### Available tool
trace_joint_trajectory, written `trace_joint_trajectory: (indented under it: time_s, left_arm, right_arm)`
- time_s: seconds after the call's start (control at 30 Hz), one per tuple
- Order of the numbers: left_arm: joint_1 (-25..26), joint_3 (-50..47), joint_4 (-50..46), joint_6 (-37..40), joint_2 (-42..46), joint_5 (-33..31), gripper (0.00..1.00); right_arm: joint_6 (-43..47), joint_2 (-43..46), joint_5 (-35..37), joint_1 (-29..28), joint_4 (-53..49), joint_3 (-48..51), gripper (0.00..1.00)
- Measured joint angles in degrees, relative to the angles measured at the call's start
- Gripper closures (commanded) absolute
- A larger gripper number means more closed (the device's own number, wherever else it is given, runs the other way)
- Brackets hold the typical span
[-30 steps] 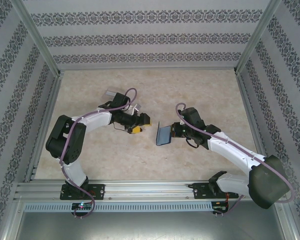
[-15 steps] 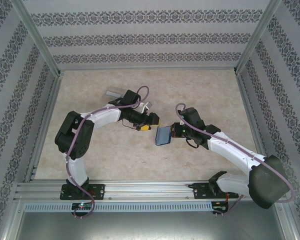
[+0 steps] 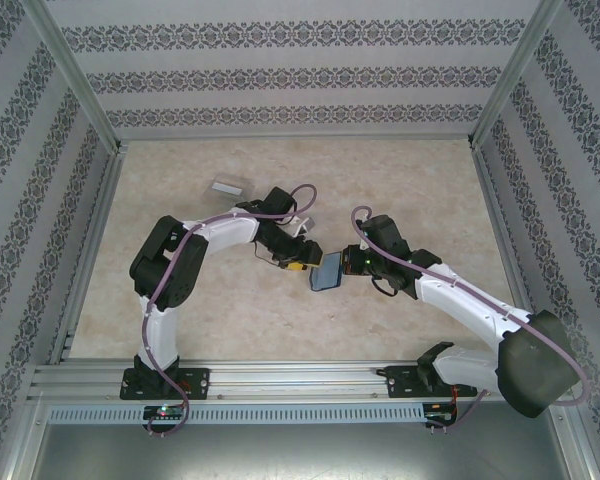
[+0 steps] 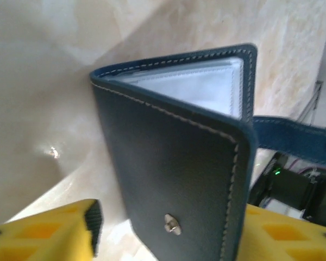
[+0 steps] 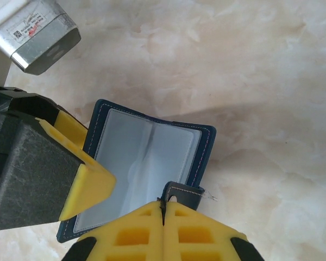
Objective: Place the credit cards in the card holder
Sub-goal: Open the card holder at the center of the table.
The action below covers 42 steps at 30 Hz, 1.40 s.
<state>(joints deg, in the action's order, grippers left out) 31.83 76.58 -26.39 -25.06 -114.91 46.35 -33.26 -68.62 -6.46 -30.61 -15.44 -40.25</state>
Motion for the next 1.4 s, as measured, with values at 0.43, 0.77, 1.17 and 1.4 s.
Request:
trace_joint_trajectory:
  time_s: [0.43,0.77,1.17,1.4]
  left_arm:
    - [-0.1,-2.5,-1.4,1.5,0.6,-5.3,0.58]
    - [-0.5,-9.2,0.7,0.1,5.1,-11.2,0.57]
    - [-0.9,-13.2,6.1,-4.4,7.0,-11.5,0.58]
    - [-1.1,-13.6,6.8,-5.7,7.2,-11.0,0.60]
  right_arm:
    - [2.6,0.7,2.2,3.6,-0.4,2.8,1.00]
    - [3.4,-5.0,2.7,4.3,-0.9,2.4,0.94]
    - [-3.5,-0.4,1.5,-1.3,-5.1,-6.5,0.79]
    - [-4.6,-0.7,4.1,-2.5,-7.6,-8.0,0.81]
